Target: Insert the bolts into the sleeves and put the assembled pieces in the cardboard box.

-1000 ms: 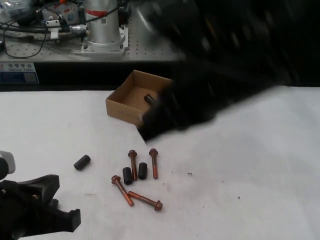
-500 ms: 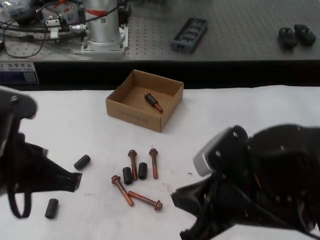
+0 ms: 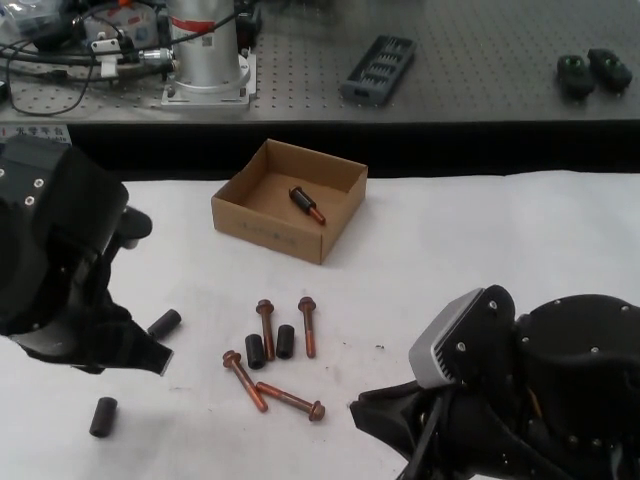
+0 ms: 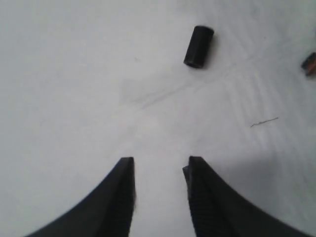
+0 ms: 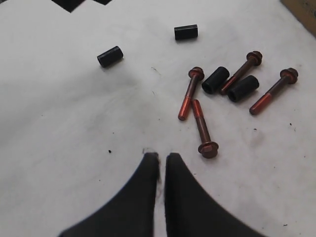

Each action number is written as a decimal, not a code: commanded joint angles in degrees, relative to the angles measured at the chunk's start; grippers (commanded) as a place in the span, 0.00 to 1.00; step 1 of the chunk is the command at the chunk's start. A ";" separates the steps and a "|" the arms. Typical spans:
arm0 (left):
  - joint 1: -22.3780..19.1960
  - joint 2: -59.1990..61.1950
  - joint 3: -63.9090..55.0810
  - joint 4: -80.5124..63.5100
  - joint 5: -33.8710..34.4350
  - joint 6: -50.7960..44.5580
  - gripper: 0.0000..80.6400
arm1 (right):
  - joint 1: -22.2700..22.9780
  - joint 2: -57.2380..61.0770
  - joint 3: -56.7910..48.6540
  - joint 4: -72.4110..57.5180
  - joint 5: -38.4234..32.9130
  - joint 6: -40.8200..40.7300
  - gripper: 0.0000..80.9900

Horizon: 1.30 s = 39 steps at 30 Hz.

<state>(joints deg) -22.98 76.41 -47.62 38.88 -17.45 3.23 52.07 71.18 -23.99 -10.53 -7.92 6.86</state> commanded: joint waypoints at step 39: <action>11.32 15.33 -3.61 4.87 20.28 -3.23 0.34 | -0.07 -0.75 0.96 -2.75 9.67 -3.01 0.07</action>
<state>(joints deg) -11.75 90.92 -50.70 43.20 3.66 0.91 52.07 71.18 -22.86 -11.20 -0.65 2.95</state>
